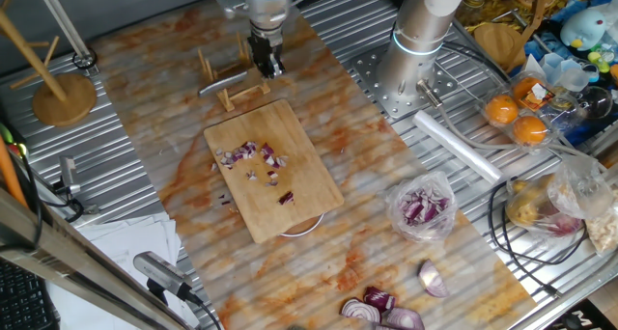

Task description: Chop the onions

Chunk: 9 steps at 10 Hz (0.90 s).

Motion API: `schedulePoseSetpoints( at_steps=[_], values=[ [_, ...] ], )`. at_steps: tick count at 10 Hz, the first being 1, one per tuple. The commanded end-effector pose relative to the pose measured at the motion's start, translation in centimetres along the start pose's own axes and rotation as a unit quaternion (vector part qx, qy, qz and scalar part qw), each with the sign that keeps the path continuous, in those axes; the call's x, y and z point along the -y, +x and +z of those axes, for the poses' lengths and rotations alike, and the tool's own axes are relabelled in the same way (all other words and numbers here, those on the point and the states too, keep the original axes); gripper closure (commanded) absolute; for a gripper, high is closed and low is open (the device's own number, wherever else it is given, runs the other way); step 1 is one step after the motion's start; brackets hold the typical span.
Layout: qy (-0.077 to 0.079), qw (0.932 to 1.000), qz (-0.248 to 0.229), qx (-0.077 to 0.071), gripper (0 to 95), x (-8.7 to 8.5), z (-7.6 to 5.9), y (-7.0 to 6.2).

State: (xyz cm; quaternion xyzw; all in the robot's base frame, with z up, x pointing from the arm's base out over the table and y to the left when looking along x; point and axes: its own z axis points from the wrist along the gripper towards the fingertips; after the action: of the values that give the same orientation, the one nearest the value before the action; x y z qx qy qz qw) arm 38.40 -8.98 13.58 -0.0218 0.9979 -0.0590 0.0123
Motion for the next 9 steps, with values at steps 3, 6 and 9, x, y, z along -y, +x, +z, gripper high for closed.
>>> schedulePoseSetpoints(
  at_steps=[3, 6, 9],
  values=[
    [-0.020, 0.9983, -0.055, -0.003, 95.0, 3.7, -0.6, -0.6],
    [-0.020, 0.9986, -0.048, -0.001, 95.0, 5.1, -0.1, -1.0],
    [-0.018, 0.9987, -0.047, 0.003, 95.0, 5.9, 0.7, -2.1]
  ],
)
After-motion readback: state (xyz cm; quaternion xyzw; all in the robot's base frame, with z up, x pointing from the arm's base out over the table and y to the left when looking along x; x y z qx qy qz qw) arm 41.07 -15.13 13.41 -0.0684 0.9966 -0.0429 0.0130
